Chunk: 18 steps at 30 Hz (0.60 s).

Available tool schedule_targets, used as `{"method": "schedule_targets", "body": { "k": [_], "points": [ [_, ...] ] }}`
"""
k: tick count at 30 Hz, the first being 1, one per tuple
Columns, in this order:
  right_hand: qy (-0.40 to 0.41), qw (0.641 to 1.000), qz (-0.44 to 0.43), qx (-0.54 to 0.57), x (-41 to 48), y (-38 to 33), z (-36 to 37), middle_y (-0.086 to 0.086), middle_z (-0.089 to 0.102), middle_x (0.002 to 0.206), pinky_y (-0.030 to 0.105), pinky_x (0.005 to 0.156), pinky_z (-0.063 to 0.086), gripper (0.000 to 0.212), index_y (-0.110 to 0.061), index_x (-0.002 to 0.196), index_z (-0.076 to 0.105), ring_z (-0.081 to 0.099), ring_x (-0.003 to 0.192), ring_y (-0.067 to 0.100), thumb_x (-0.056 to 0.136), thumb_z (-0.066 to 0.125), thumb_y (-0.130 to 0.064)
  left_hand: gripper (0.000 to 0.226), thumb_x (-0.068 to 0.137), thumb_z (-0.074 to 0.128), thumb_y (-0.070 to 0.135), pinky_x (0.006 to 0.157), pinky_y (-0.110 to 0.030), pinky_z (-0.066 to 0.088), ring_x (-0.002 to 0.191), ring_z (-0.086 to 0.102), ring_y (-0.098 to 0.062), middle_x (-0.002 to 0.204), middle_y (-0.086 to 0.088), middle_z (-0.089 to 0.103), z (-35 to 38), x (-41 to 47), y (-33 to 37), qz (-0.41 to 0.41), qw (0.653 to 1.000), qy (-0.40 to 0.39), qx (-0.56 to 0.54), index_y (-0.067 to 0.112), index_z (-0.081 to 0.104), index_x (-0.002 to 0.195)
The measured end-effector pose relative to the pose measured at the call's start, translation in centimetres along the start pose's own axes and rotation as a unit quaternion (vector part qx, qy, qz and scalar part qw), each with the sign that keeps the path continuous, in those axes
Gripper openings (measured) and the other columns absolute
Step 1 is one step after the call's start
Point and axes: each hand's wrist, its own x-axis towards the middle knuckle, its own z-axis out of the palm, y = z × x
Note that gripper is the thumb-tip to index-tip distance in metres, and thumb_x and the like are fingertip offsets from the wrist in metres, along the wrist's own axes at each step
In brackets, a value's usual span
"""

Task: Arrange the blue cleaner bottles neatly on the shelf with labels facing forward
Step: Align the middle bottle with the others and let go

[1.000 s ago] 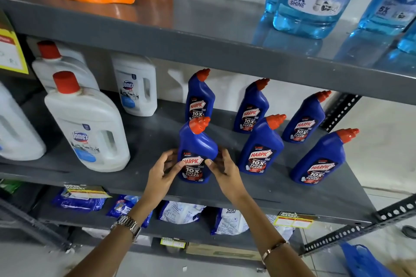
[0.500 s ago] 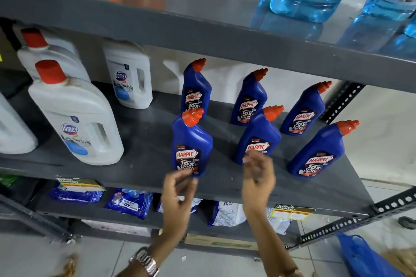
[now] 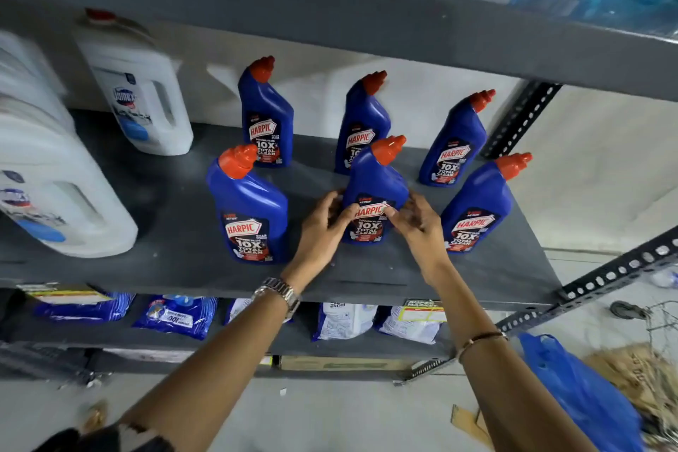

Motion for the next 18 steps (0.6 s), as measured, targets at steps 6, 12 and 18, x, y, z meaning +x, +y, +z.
{"method": "schedule_targets", "body": {
  "k": [6,12,18],
  "points": [
    [-0.029,1.0,0.003,0.011,-1.7,0.7,-0.7,0.01,0.067,0.118,0.028,0.089,0.054,0.046,-0.013,0.129,0.05,0.064,0.107,0.014,0.085,0.065,-0.015,0.021,0.081,0.066,0.033,0.085,-0.033,0.053,0.097,0.064,-0.013,0.101,0.003,0.066,-1.0,-2.0,-0.1,-0.017,1.0,-0.008,-0.009,0.041,0.053,0.096],
    [-0.038,0.999,0.0,-0.019,-3.0,0.6,-1.3,0.013,0.066,0.12,0.045,0.098,0.05,0.048,-0.01,0.131,0.048,0.063,0.111,0.021,0.085,0.064,-0.014,0.019,0.078,0.067,0.038,0.083,-0.035,0.055,0.094,0.066,-0.011,0.097,0.005,0.069,-1.0,-3.8,0.3,-0.013,1.0,-0.011,-0.01,0.041,0.055,0.092],
    [-0.046,0.999,-0.022,-0.013,-3.7,0.7,-1.5,0.009,0.067,0.118,0.044,0.096,0.051,0.044,-0.015,0.128,0.051,0.064,0.108,0.018,0.086,0.064,-0.015,0.023,0.078,0.065,0.041,0.083,-0.03,0.054,0.097,0.064,-0.009,0.097,0.01,0.066,-0.8,-4.4,0.5,-0.016,1.0,-0.019,-0.012,0.041,0.052,0.096]
  ]
}}
